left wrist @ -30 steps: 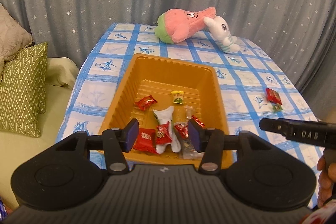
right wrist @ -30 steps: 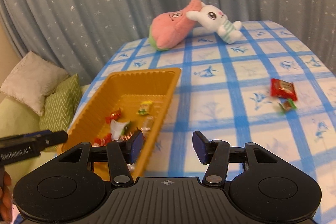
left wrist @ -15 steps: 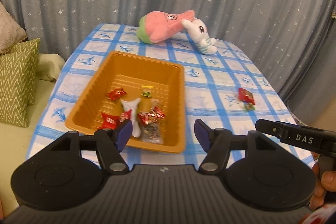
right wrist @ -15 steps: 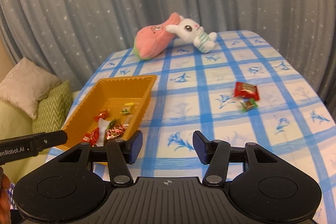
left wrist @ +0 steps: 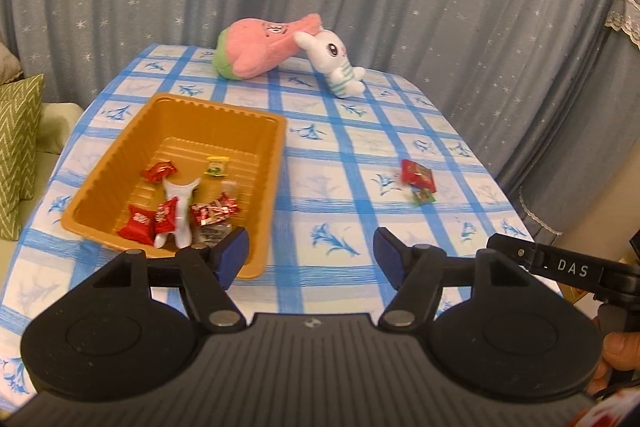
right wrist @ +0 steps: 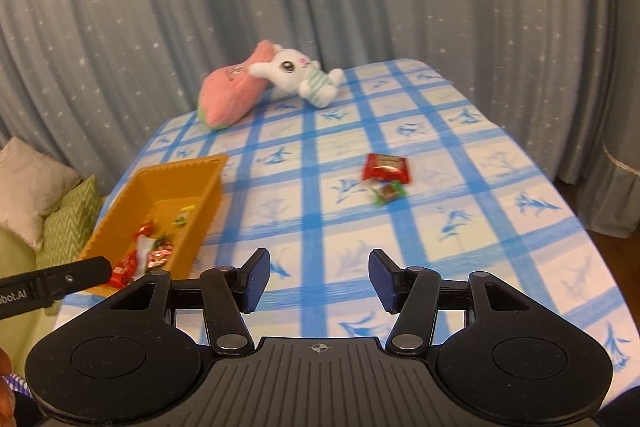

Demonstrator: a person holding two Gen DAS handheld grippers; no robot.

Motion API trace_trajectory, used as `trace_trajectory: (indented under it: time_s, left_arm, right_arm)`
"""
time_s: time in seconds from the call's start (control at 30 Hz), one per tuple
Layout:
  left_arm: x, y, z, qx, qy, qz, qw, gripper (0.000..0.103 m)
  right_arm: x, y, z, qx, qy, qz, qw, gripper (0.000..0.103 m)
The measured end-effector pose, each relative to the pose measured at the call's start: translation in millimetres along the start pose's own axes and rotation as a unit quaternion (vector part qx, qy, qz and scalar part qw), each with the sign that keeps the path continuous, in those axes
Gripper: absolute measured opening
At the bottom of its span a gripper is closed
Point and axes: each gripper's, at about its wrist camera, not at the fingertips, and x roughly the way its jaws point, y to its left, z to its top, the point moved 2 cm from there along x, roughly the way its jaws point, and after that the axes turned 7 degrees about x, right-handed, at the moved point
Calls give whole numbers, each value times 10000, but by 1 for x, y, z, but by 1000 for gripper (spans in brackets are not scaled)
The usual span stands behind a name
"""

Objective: Organize snacks
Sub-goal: 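Move both open grippers away from the tray toward the last two candies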

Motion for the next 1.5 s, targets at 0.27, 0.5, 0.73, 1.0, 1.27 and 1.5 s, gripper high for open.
trace_trajectory:
  time_s: [0.27,0.5,0.73,1.0,1.27,1.5]
  left_arm:
    - [11,-26,3,185,56,-147,9997,66]
    - [23,-40,8,285,102,-253,9992,66]
    - [35,-50,13,410,151,-316,9985,66]
    - [48,-61,15,522,223,-404,9976,66]
    - [71,-66,19,595,321,-487,9965,67]
    - [103,-68,28,793,374,-536,9947,67]
  right_arm:
    - [-8,-31,2,218,-79,-206,9995,55]
    - [-8,-48,6,336,-116,-329,9988,55]
    - [-5,-59,10,398,-125,-408,9983,55]
    - [2,-67,12,395,-103,-481,9980,55]
    - [12,-76,19,267,-130,-577,9979,55]
    - [40,-83,31,71,-178,-527,9984,55]
